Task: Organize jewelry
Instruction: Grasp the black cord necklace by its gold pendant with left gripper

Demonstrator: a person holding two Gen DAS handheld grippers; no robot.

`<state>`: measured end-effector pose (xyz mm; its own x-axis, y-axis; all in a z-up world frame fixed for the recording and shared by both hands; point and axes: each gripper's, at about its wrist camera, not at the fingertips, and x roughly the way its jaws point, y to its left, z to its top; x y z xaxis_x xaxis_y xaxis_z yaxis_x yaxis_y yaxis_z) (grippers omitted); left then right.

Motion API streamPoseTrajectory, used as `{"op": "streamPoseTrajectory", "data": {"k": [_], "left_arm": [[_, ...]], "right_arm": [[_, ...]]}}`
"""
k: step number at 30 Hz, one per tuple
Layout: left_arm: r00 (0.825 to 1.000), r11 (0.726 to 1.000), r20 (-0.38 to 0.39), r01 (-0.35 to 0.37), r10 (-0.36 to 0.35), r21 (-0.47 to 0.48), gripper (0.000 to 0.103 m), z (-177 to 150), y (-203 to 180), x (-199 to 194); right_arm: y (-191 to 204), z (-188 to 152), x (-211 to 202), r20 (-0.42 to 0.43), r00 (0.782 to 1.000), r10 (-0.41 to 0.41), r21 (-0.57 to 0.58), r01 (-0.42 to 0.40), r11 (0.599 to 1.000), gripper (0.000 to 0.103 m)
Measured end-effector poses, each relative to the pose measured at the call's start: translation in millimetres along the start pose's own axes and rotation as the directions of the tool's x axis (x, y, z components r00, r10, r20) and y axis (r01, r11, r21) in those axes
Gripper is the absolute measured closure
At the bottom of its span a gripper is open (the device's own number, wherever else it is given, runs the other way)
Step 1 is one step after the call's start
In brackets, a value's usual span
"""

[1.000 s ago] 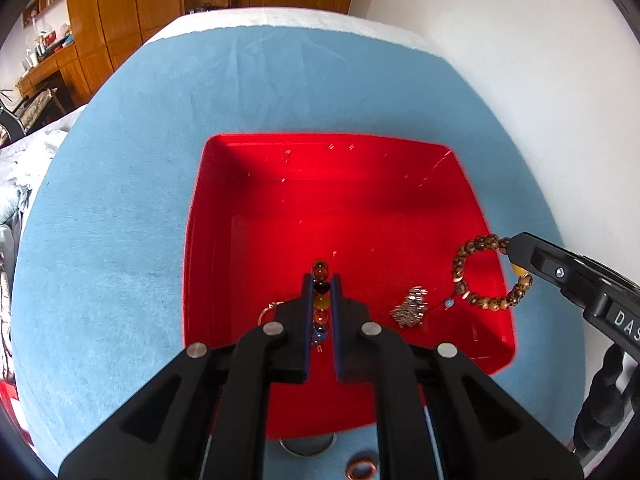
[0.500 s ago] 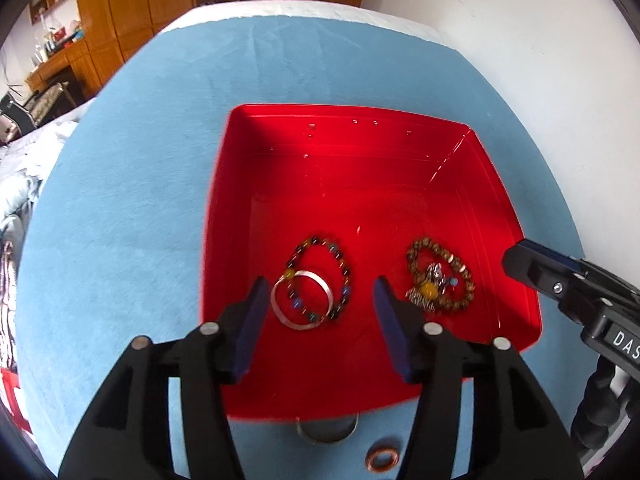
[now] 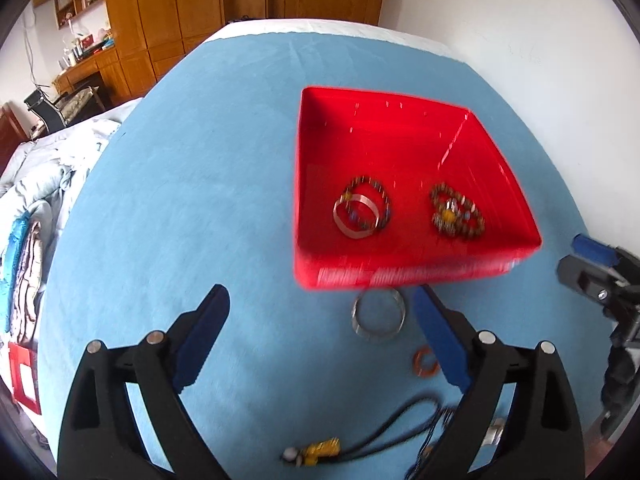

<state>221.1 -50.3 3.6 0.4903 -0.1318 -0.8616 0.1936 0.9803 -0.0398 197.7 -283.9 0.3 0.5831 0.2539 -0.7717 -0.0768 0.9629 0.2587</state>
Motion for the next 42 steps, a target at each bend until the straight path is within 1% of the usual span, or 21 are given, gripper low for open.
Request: {"op": "streamPoseTrajectory", "data": {"k": [2, 4, 5, 10, 14, 18, 19, 22, 24, 27, 33, 37, 40, 42], "left_arm": [[1.0, 1.0, -0.005, 0.0, 0.0, 0.017, 0.011, -14, 1, -3], [1.0, 0.999, -0.016, 0.0, 0.001, 0.039, 0.011, -28, 1, -2], [1.0, 0.999, -0.021, 0.003, -0.002, 0.042, 0.011, -34, 4, -2], [0.997, 1.0, -0.069, 0.019, -0.018, 0.018, 0.01, -65, 17, -3], [0.996, 1.0, -0.092, 0.012, -0.01, 0.026, 0.01, -84, 23, -2], [0.995, 1.0, -0.101, 0.011, -0.008, 0.029, 0.01, -100, 28, -3], [0.995, 1.0, -0.101, 0.014, -0.011, 0.028, 0.01, -103, 29, -3], [0.994, 0.999, -0.105, 0.02, -0.016, 0.034, 0.01, -111, 30, -2], [0.994, 0.999, -0.104, 0.026, -0.022, 0.038, 0.01, -116, 29, -2], [0.994, 0.998, -0.104, 0.037, -0.032, 0.05, 0.01, -122, 27, -1], [0.992, 0.993, -0.12, 0.061, -0.049, 0.102, 0.01, -122, 17, 7], [0.989, 0.984, -0.136, 0.085, -0.063, 0.158, 0.01, -121, 9, 14], [0.988, 0.976, -0.139, 0.088, -0.061, 0.199, 0.01, -120, 7, 18], [0.986, 0.968, -0.147, 0.107, -0.075, 0.225, 0.011, -119, 7, 20]], "right_arm": [[-1, -12, -4, -0.011, 1.0, 0.023, 0.012, -0.023, 1.0, 0.004], [-4, -24, -6, -0.04, 0.996, 0.075, 0.032, -0.074, 0.997, 0.004], [-5, -28, -5, -0.059, 0.994, 0.088, 0.04, -0.086, 0.996, 0.004], [-6, -54, -1, -0.132, 0.987, 0.091, 0.041, -0.086, 0.995, 0.004], [-2, -76, -1, -0.164, 0.984, 0.064, -0.002, -0.065, 0.998, 0.004], [4, -96, -2, -0.197, 0.979, 0.06, -0.048, -0.071, 0.996, 0.005], [6, -100, -1, -0.206, 0.977, 0.059, -0.057, -0.072, 0.996, 0.007], [7, -111, 0, -0.235, 0.969, 0.072, -0.061, -0.089, 0.994, 0.011], [7, -116, 0, -0.247, 0.965, 0.082, -0.057, -0.099, 0.993, 0.016], [7, -121, 0, -0.256, 0.962, 0.092, -0.052, -0.109, 0.993, 0.02], [9, -128, -1, -0.267, 0.958, 0.109, -0.039, -0.124, 0.991, 0.02], [6, -131, -4, -0.269, 0.956, 0.114, -0.028, -0.127, 0.992, 0.02], [3, -132, -4, -0.271, 0.956, 0.114, -0.015, -0.122, 0.992, 0.02], [1, -133, -4, -0.274, 0.955, 0.115, -0.005, -0.121, 0.993, 0.02]]}}
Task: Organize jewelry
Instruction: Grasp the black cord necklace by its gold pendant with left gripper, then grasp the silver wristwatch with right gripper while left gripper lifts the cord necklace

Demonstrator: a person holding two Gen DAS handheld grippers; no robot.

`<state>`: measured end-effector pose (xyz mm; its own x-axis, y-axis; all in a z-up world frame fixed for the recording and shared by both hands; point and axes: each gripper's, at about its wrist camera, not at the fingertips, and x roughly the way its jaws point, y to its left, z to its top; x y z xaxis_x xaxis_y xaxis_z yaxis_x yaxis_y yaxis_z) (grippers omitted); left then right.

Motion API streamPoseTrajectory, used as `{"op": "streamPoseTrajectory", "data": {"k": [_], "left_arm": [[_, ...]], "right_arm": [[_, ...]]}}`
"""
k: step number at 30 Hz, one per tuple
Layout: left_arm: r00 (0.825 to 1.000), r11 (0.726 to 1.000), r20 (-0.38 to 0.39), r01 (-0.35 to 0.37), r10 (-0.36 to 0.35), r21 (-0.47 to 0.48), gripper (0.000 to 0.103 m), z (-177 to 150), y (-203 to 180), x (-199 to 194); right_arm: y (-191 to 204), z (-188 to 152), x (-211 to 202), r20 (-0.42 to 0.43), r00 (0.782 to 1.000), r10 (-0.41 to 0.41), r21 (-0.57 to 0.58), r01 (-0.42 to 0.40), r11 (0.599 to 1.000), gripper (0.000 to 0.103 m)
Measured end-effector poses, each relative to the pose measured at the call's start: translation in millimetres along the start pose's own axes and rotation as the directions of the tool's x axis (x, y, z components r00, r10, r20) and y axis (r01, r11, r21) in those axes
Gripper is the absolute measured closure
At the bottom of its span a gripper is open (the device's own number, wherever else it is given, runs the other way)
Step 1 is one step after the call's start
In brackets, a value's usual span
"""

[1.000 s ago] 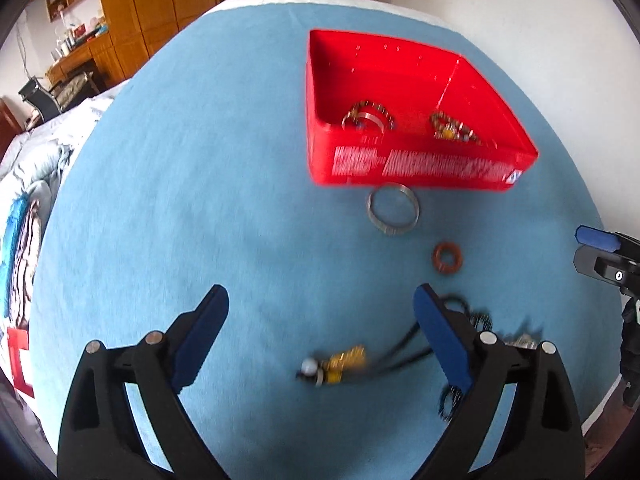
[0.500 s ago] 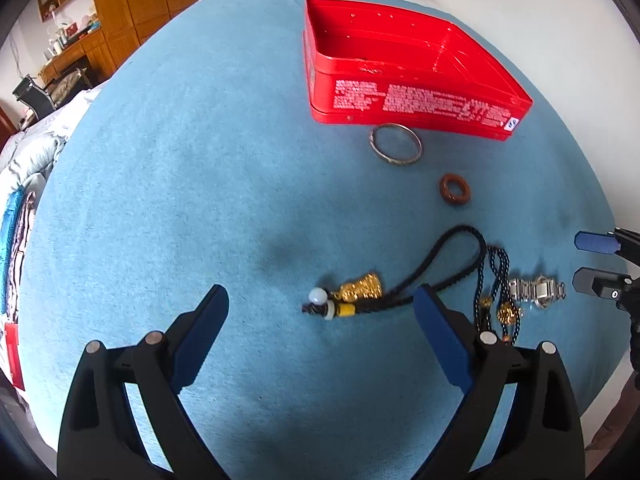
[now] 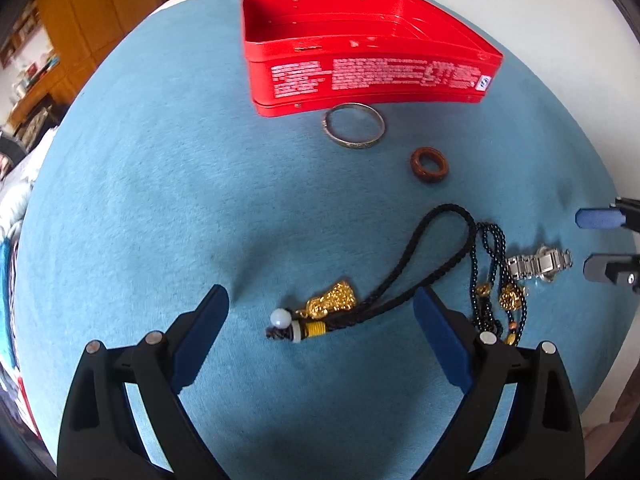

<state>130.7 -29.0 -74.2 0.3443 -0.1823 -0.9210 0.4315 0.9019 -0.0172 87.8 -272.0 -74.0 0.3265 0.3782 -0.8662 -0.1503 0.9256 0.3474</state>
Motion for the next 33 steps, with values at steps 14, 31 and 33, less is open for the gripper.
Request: {"op": "streamPoseTrajectory", "data": {"k": [14, 31, 33], "left_arm": [[1.0, 0.994, 0.004, -0.03, 0.03, 0.101, 0.07, -4, -19, 3], [0.998, 0.995, -0.02, -0.064, 0.062, -0.08, 0.089, 1, -1, -2], [0.997, 0.994, -0.028, -0.068, 0.065, -0.081, 0.083, 0, -6, 2]], "right_arm": [[4, 2, 3, -0.011, 1.0, 0.009, 0.007, -0.009, 1.0, 0.02], [21, 7, 27, -0.083, 0.996, -0.012, -0.128, 0.001, 0.992, 0.049], [20, 5, 34, -0.104, 0.994, -0.028, -0.139, 0.013, 0.99, 0.05]]}}
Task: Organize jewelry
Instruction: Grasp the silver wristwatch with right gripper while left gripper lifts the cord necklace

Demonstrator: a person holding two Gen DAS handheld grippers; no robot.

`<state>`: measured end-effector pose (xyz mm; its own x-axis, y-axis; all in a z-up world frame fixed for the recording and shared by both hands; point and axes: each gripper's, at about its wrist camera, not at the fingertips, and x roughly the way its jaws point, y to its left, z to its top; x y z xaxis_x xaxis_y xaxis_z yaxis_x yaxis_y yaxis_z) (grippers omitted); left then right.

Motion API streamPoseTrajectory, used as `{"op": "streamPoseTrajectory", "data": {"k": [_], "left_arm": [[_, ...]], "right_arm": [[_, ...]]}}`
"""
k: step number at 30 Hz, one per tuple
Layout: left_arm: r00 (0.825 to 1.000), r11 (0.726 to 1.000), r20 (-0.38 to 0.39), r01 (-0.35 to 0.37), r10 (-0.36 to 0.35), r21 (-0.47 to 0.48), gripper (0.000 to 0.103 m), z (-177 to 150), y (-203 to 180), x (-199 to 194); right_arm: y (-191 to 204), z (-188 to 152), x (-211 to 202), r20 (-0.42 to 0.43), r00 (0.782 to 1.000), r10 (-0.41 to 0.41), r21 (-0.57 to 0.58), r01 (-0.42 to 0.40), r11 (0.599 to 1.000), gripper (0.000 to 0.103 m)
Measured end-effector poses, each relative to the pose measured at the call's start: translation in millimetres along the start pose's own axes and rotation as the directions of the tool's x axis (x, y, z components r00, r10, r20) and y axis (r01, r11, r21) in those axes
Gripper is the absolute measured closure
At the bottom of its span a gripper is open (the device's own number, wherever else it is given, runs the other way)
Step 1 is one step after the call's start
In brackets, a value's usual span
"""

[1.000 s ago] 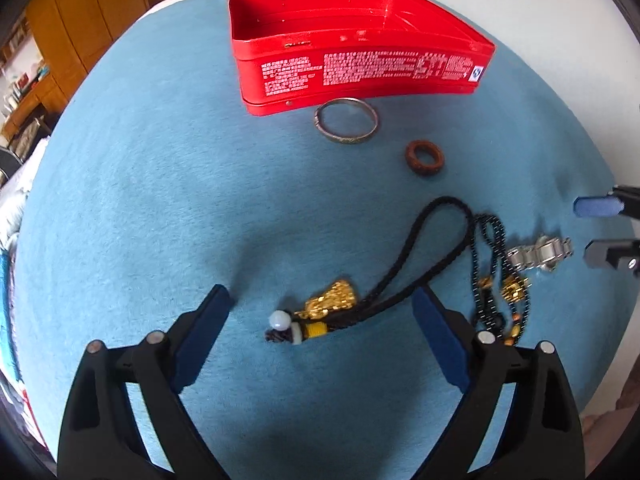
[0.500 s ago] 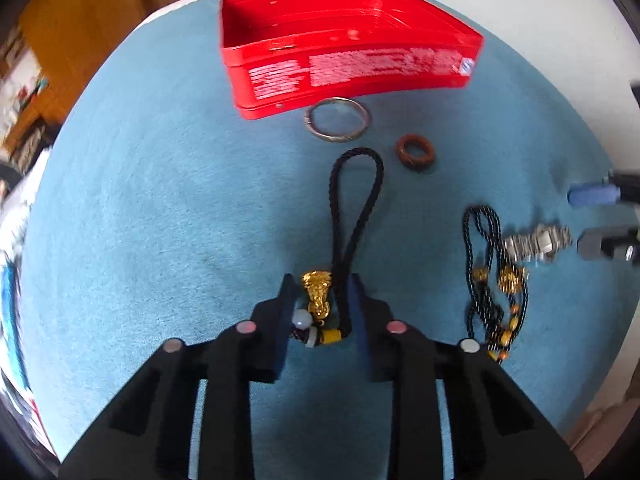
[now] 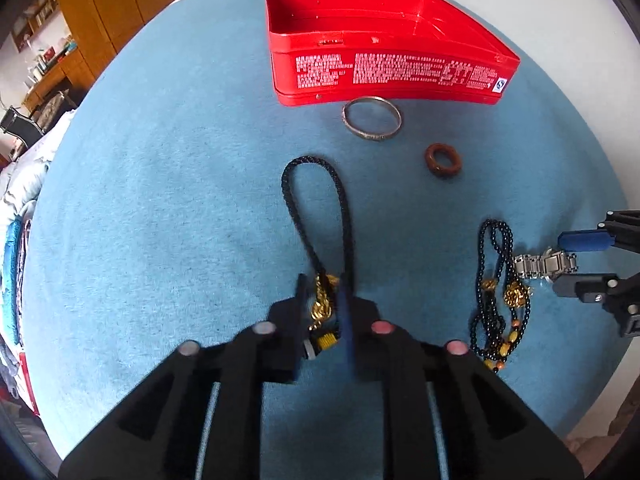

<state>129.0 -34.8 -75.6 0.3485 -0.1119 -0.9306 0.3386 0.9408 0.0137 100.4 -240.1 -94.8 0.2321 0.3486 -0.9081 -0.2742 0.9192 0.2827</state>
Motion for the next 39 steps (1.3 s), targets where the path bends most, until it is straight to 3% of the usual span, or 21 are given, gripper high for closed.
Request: {"op": "streamPoseTrajectory", "data": {"k": [2, 4, 8, 9, 12, 16, 18, 23, 26, 36, 39], "left_arm": [[1.0, 1.0, 0.006, -0.02, 0.02, -0.005, 0.076, -2, 1, 0], [0.999, 0.999, 0.008, -0.041, 0.042, -0.016, 0.061, -4, 3, 0], [0.999, 0.998, 0.008, -0.048, 0.048, -0.029, 0.05, -8, 5, 0], [0.999, 0.999, 0.0, -0.037, 0.037, -0.028, 0.049, -9, 5, 2], [0.998, 0.998, 0.007, -0.058, 0.058, -0.011, 0.052, -15, 0, 0], [0.999, 0.999, 0.006, -0.036, 0.035, 0.018, 0.077, -20, -9, -4], [0.999, 0.999, 0.005, -0.032, 0.032, 0.028, 0.08, -26, -16, -4], [1.0, 1.0, 0.0, -0.026, 0.026, 0.016, 0.078, -27, -17, -6], [0.999, 0.999, -0.001, -0.032, 0.032, 0.015, 0.069, -30, -16, -11], [0.999, 0.999, 0.005, -0.044, 0.044, 0.012, 0.066, -30, -19, -6], [1.0, 1.0, -0.012, -0.005, 0.005, 0.0, 0.057, -31, -18, -7]], "right_arm": [[3, -2, 1, 0.004, 1.0, -0.02, -0.028, 0.02, 0.999, 0.05], [6, -4, 0, 0.005, 0.999, -0.049, -0.045, 0.049, 0.998, 0.054], [14, -8, 2, 0.013, 0.995, -0.094, -0.098, 0.095, 0.991, 0.056], [16, -8, 2, 0.017, 0.993, -0.12, -0.112, 0.121, 0.986, 0.061], [18, -9, 2, 0.026, 0.988, -0.149, -0.117, 0.151, 0.982, 0.069], [-2, -7, -2, 0.022, 0.995, -0.101, 0.03, 0.1, 0.995, 0.072], [-9, -9, -5, 0.026, 0.994, -0.109, 0.084, 0.106, 0.991, 0.072], [-15, -11, -8, 0.004, 0.996, -0.084, 0.131, 0.083, 0.988, 0.071], [-15, -7, -6, -0.007, 0.996, -0.089, 0.106, 0.089, 0.99, 0.07], [6, -9, 5, 0.006, 0.989, -0.151, 0.028, 0.151, 0.988, 0.07], [10, -12, 5, 0.015, 0.984, -0.179, 0.012, 0.179, 0.984, 0.072]]}}
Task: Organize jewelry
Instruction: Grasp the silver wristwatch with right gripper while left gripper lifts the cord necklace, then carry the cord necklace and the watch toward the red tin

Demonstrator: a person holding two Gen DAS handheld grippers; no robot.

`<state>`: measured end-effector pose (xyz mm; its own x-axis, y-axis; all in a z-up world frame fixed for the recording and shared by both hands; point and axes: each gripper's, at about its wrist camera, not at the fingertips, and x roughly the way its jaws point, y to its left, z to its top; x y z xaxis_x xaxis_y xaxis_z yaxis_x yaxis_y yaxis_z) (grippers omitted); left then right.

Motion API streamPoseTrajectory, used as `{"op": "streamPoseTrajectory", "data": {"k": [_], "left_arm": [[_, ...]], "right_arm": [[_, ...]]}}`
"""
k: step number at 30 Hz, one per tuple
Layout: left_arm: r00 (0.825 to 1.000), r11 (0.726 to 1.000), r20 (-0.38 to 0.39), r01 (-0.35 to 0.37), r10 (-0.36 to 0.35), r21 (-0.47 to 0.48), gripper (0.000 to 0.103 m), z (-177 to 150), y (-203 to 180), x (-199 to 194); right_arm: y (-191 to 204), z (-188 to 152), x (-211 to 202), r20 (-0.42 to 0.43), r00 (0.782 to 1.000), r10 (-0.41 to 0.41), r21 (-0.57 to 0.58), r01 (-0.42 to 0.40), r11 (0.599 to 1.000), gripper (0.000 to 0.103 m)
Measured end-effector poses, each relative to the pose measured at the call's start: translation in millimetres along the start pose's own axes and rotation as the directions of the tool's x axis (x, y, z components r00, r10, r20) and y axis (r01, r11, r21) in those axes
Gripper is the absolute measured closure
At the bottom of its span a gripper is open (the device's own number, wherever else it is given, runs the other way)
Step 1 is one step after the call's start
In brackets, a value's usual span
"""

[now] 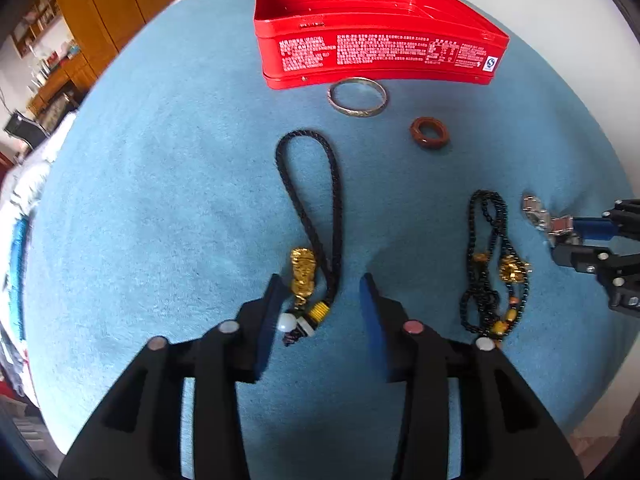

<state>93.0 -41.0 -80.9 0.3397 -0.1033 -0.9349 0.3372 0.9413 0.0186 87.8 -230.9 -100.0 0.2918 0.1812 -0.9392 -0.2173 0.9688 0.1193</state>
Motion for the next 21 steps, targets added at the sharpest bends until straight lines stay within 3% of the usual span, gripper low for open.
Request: {"op": "streamPoseTrajectory", "data": {"k": [5, 10, 21], "left_arm": [[1.0, 1.0, -0.01, 0.019, -0.019, -0.011, 0.058, -1, 2, 1], [1.0, 1.0, -0.01, 0.027, -0.027, -0.016, 0.085, -4, -1, 0], [0.997, 0.995, 0.0, 0.081, -0.081, -0.054, 0.097, -8, 6, -9]], "right_arm": [[-3, -3, -4, 0.008, 1.0, 0.007, 0.019, -0.007, 1.0, 0.072], [-8, -4, -7, 0.015, 0.999, 0.03, 0.058, -0.031, 0.998, 0.072], [-32, -11, -25, 0.042, 0.992, 0.118, 0.154, -0.123, 0.98, 0.073]]}}
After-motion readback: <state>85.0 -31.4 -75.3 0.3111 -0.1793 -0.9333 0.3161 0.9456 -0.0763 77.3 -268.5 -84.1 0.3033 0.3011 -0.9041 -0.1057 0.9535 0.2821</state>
